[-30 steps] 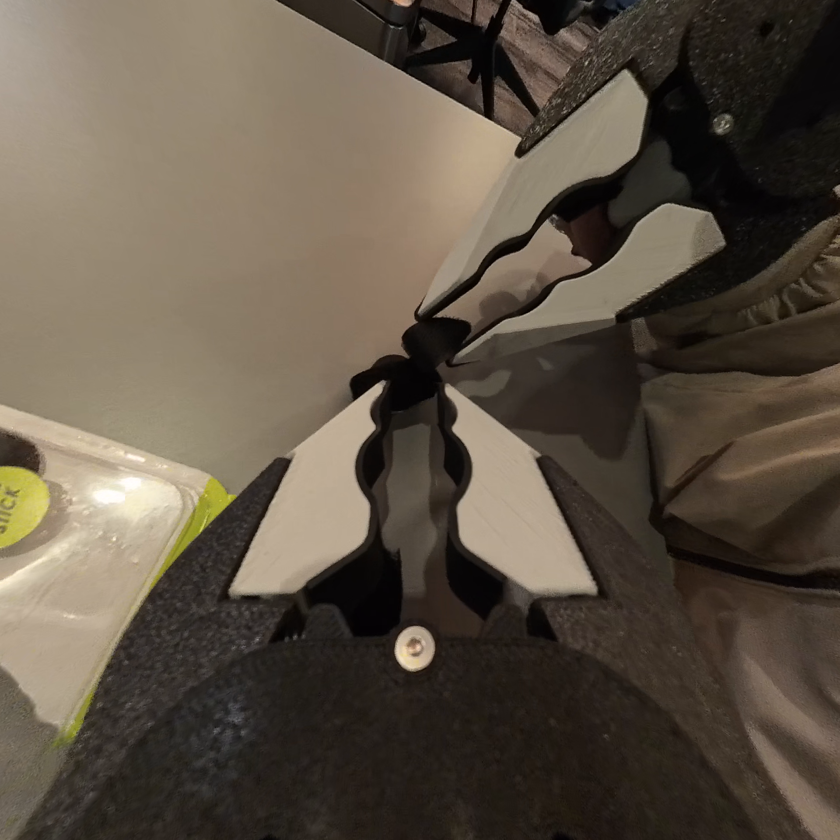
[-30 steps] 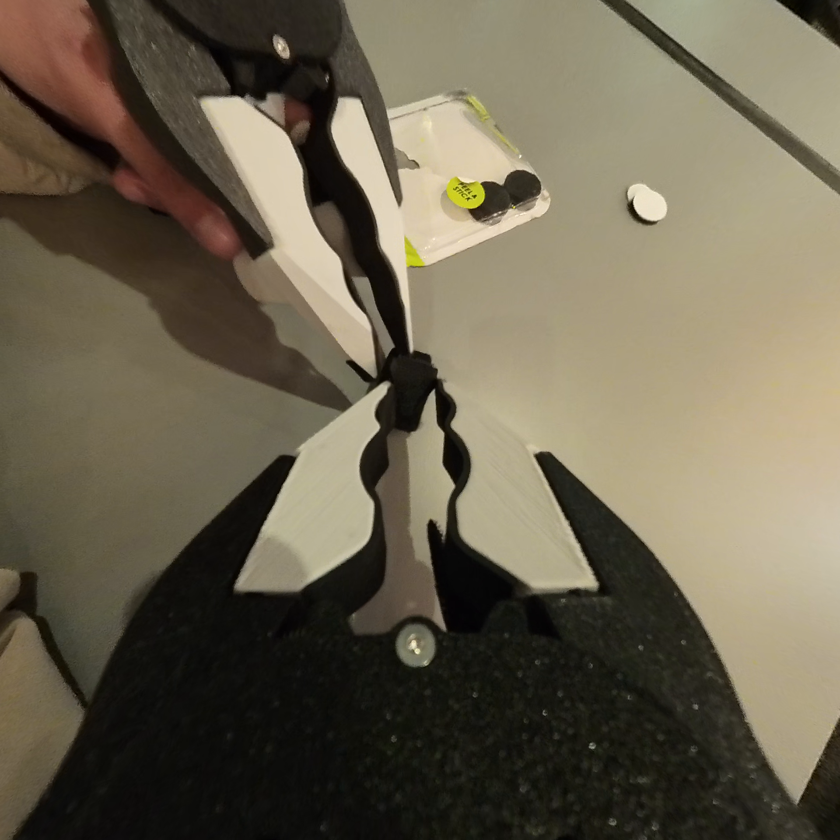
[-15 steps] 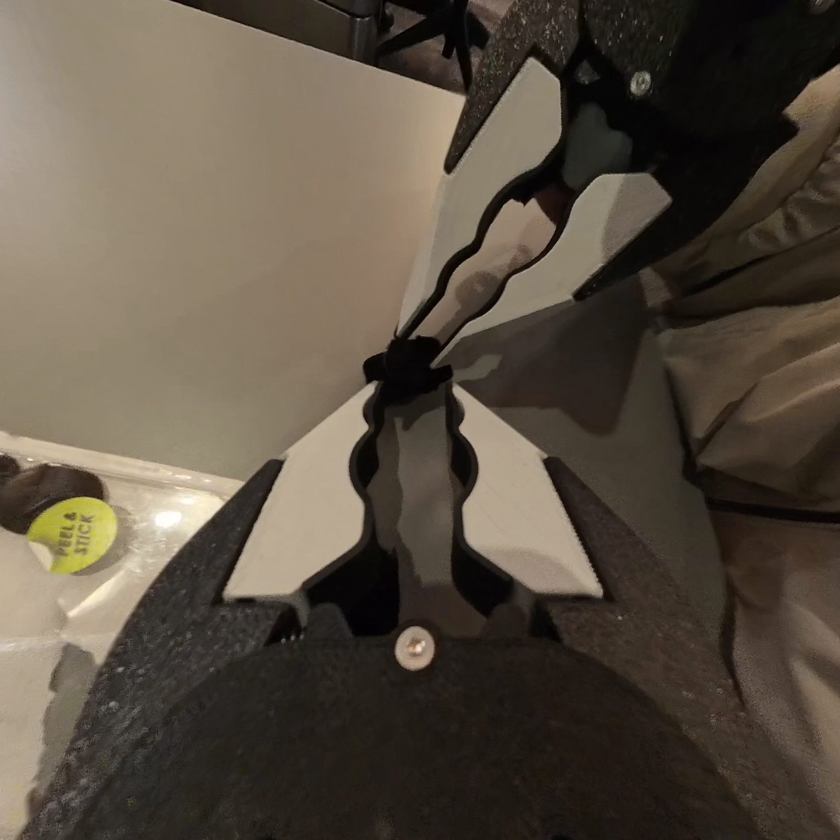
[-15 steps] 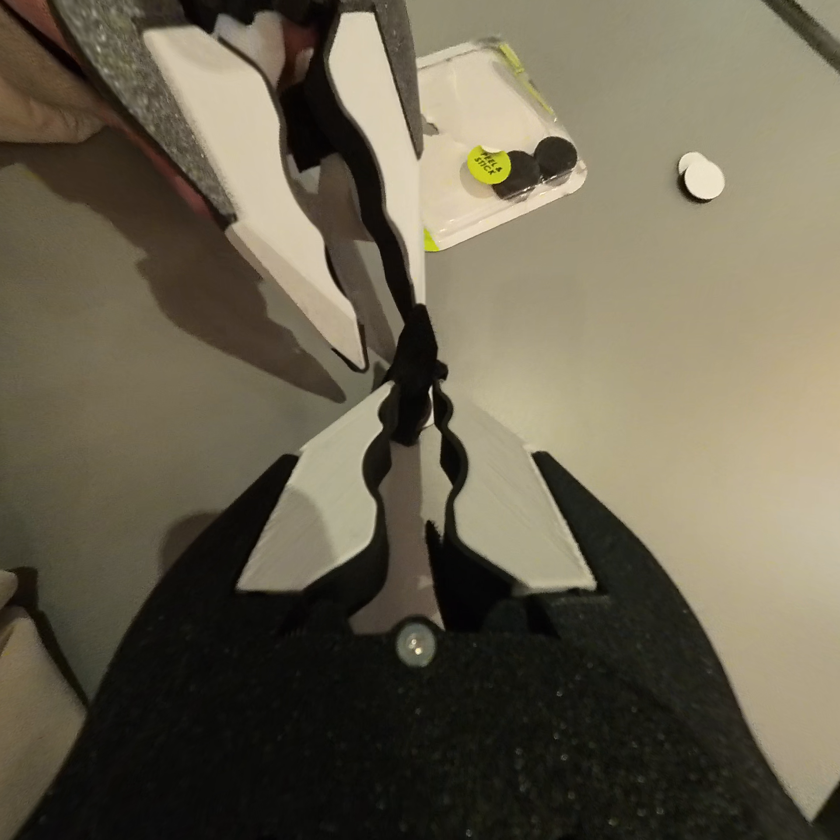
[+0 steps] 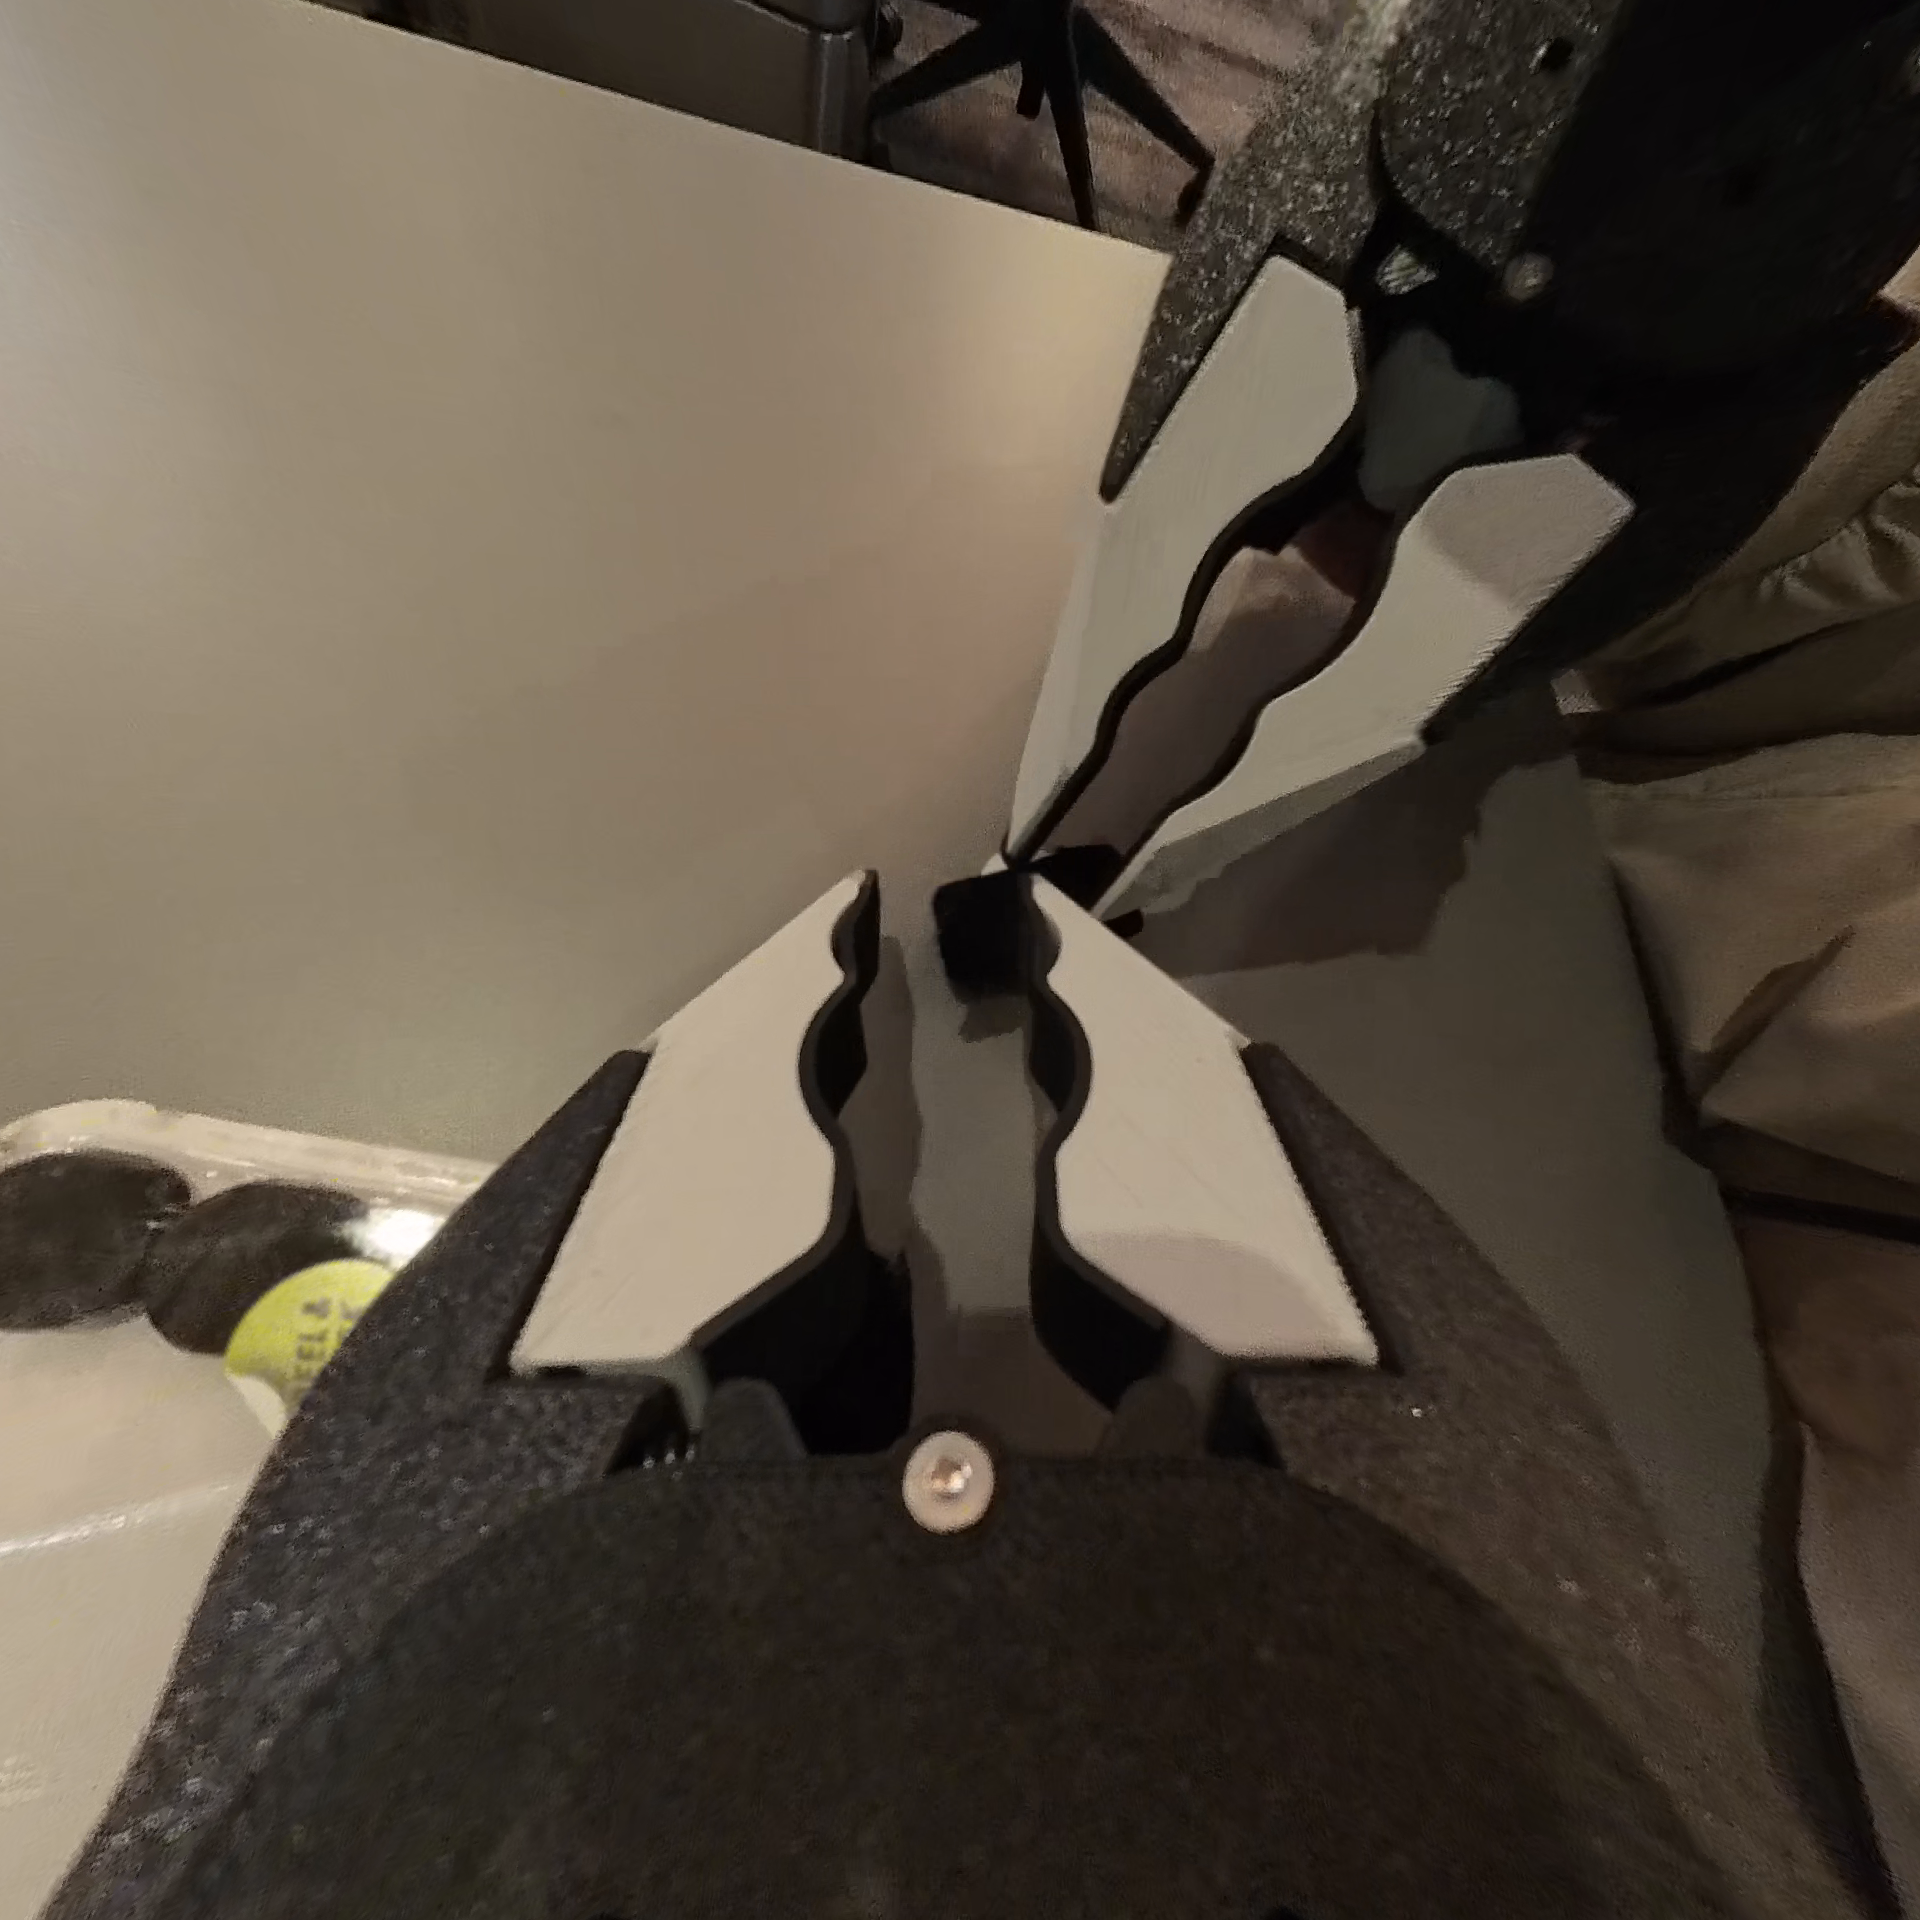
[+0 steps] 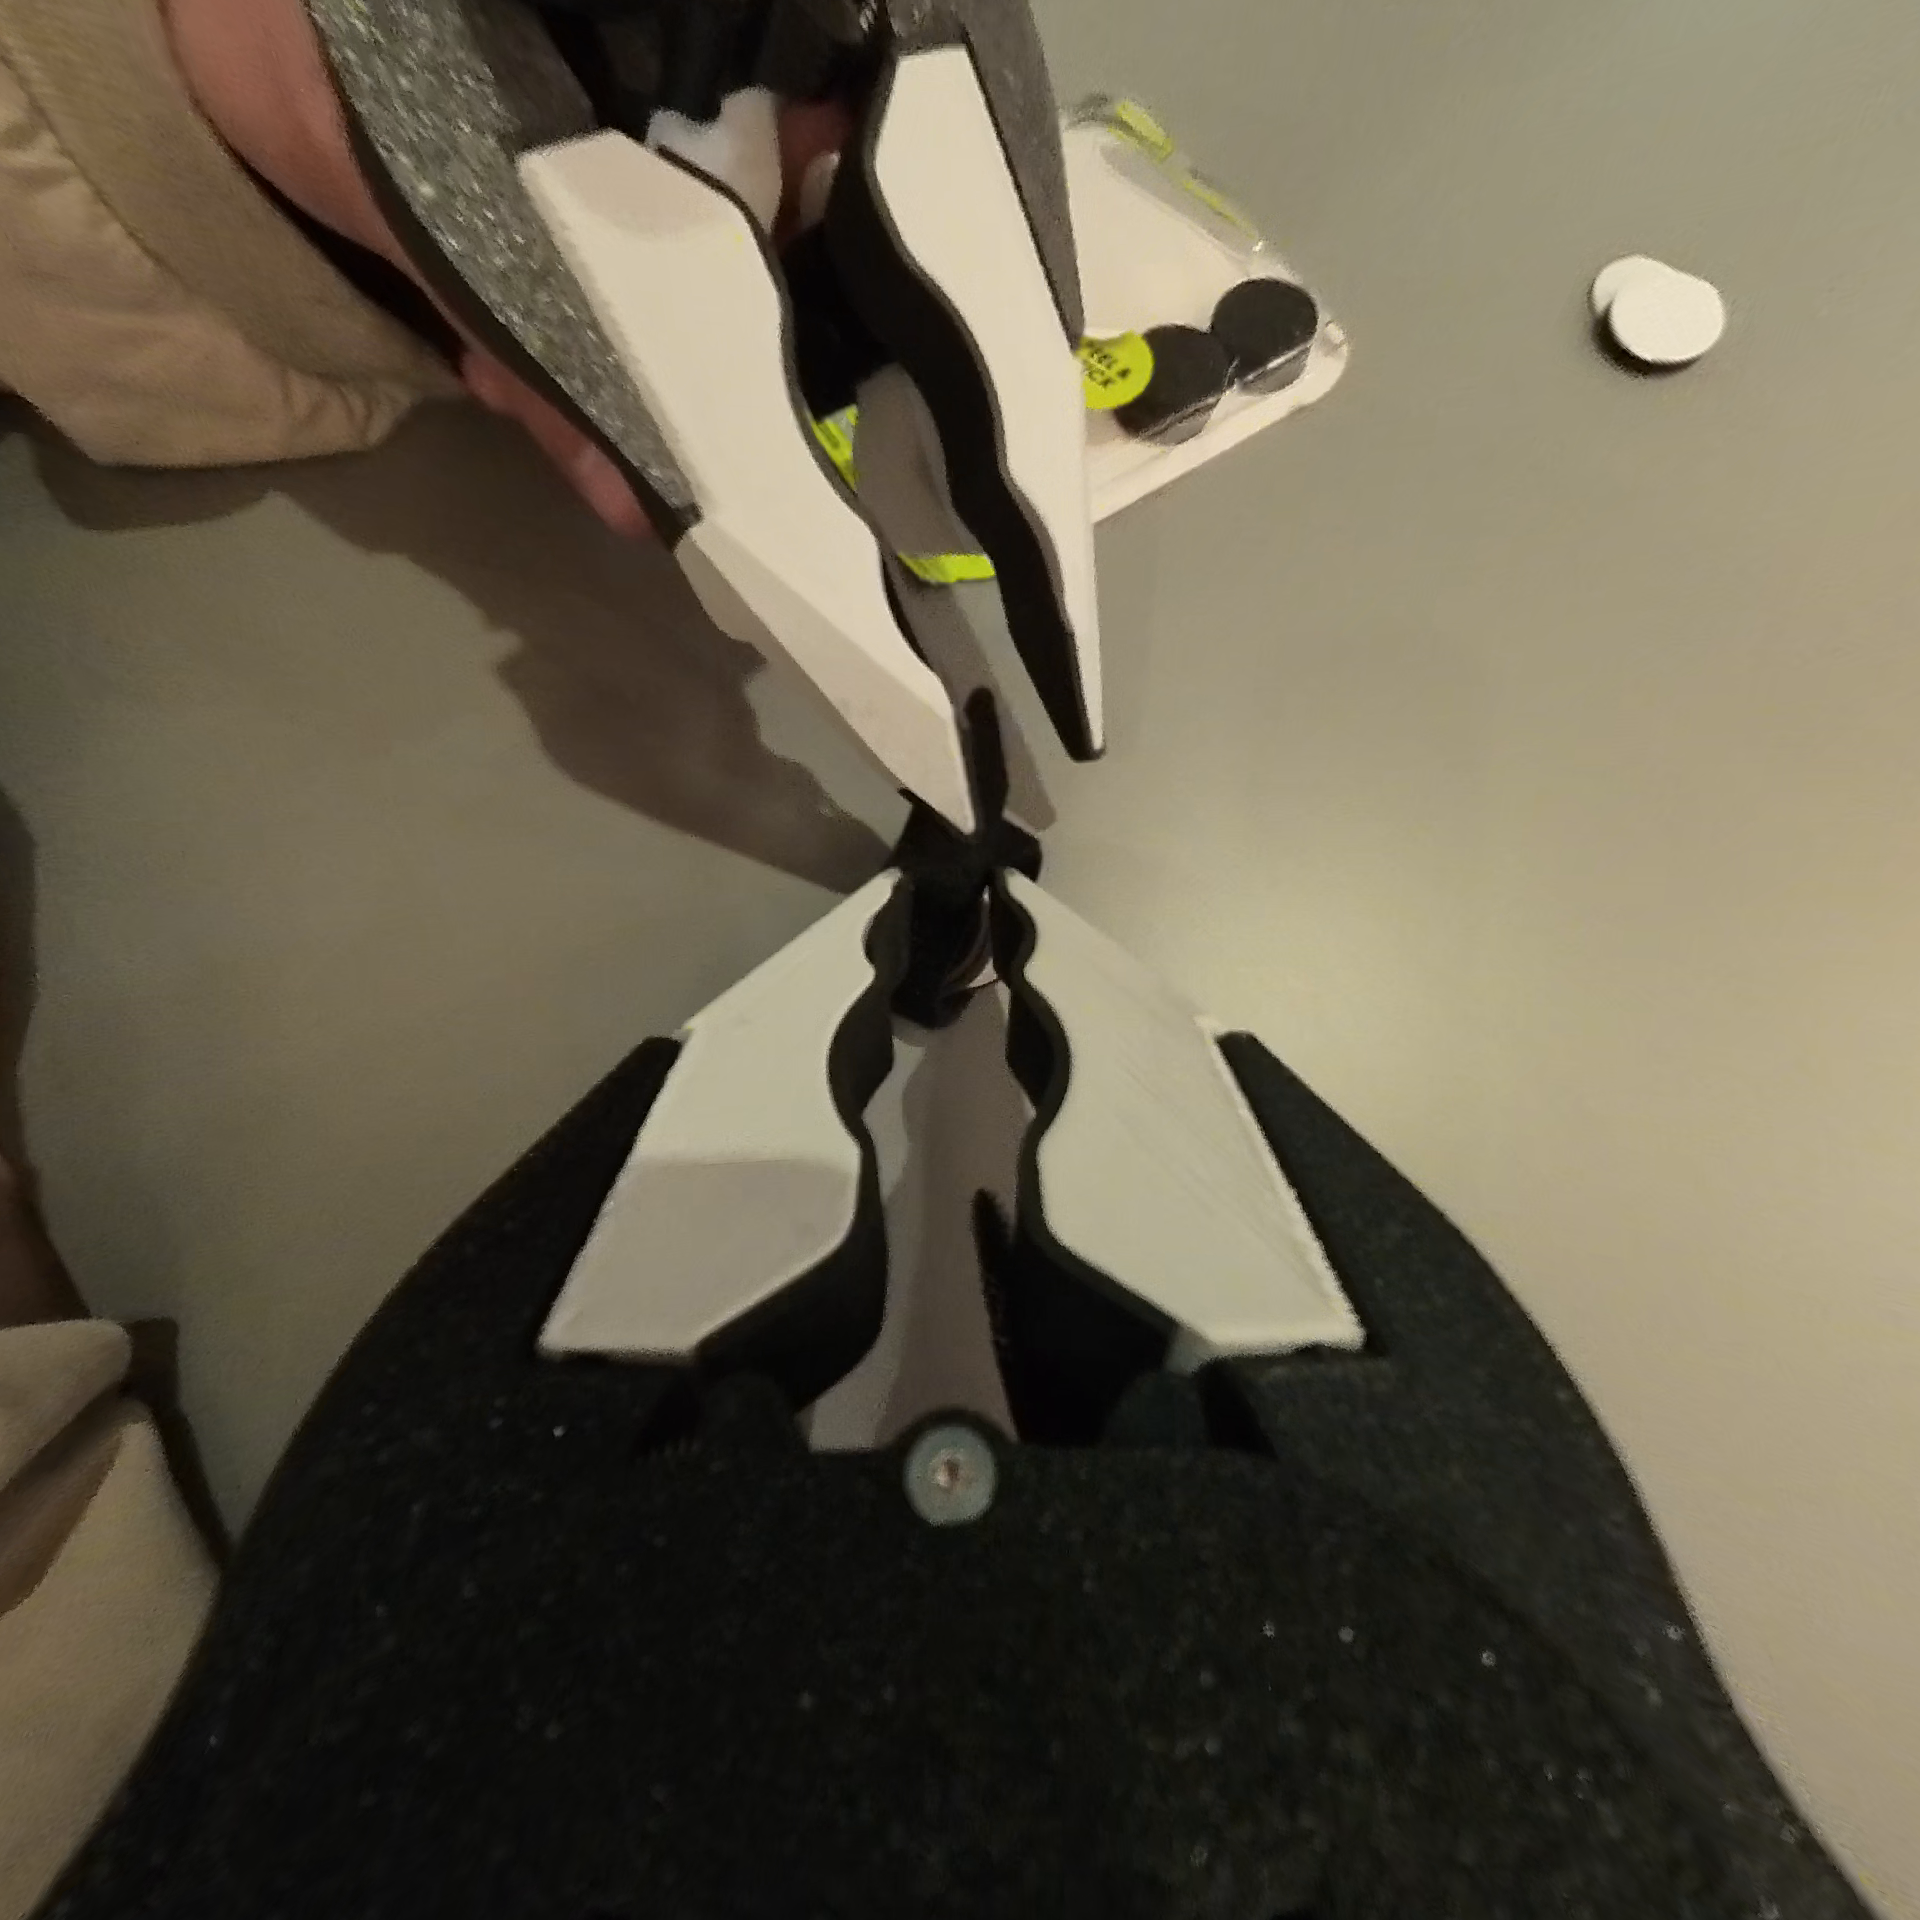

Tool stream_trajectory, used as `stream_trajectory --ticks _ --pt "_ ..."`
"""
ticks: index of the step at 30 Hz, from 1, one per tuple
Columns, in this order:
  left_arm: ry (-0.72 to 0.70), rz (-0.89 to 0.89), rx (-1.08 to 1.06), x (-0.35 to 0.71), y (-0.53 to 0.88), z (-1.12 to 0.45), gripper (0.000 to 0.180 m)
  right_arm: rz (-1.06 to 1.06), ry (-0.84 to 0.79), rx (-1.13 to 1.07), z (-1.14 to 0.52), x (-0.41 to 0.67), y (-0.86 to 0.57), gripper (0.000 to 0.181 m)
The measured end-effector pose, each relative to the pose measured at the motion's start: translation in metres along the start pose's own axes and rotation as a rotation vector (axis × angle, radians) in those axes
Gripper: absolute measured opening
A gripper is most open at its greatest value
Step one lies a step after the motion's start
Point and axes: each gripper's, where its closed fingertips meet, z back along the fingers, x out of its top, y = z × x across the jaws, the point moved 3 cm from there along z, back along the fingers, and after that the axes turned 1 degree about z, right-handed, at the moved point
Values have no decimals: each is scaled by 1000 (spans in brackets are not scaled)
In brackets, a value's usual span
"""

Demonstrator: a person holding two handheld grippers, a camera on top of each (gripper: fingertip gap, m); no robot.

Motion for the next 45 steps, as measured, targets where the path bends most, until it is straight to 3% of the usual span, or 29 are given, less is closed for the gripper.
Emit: stream_trajectory --ticks 7,12,16,21,27,30,43,45 --pt "28 27 -37 1 5 -11 25 -124 -55 31 8 -8 -8 22" --pt "33 54 -44 2 5 -14 25 -89 1 -92 16 -7 -3 35" --pt "33 55 -40 2 4 -15 24 -39 43 -203 7 -7 5 23" --pt "37 50 -16 1 4 -10 24 13 64 -256 4 -7 8 22" --pt "-3 65 -49 5 -5 1 0 53 83 -293 4 -10 7 22" --pt "55 26 -29 -5 -6 -7 0 59 86 -303 3 -10 7 22" --pt "39 108 -62 -7 -4 -10 0 12 54 -285 2 -7 9 30" --pt "22 115 -59 -4 -5 -8 11 -13 31 -270 8 -4 10 32"
